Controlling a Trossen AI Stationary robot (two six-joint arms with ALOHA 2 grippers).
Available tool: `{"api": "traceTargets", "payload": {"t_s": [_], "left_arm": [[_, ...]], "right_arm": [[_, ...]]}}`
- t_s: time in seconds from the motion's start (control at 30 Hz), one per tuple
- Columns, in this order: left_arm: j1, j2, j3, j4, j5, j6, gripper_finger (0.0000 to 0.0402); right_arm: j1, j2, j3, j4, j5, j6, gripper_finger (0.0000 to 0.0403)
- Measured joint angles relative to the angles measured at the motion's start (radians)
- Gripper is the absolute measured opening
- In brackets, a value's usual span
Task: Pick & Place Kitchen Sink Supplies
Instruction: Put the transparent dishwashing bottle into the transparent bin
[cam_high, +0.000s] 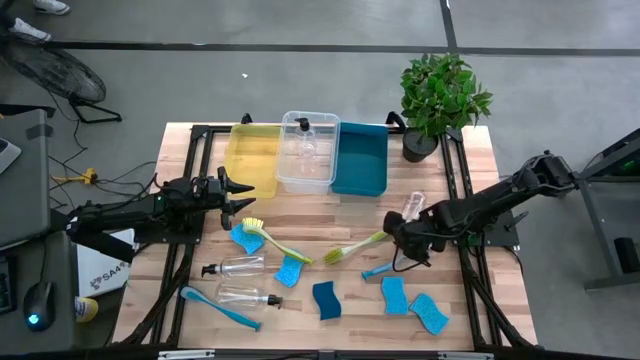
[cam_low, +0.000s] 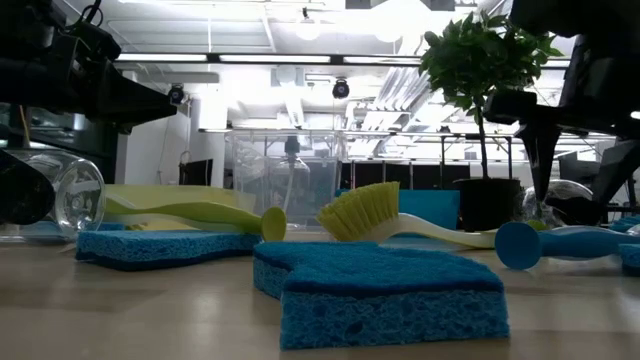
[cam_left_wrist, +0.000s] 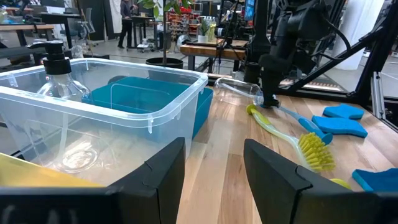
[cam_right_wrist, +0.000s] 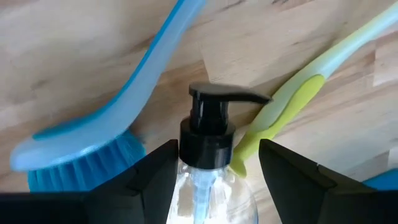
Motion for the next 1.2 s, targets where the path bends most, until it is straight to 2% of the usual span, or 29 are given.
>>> {"api": "traceTargets", "payload": {"t_s": [0.63,1.2], "left_arm": [[0.000,0.000,0.000,0.000,0.000,0.000,0.0160],[0.000,0.000,0.000,0.000,0.000,0.000,0.0160]], "right_arm": [[-0.080,0.001,0.000,0.009,-0.110,0.211,0.0218],[-0.107,0.032,0.001,0.008,-0.150,0.203,0.0218]]}}
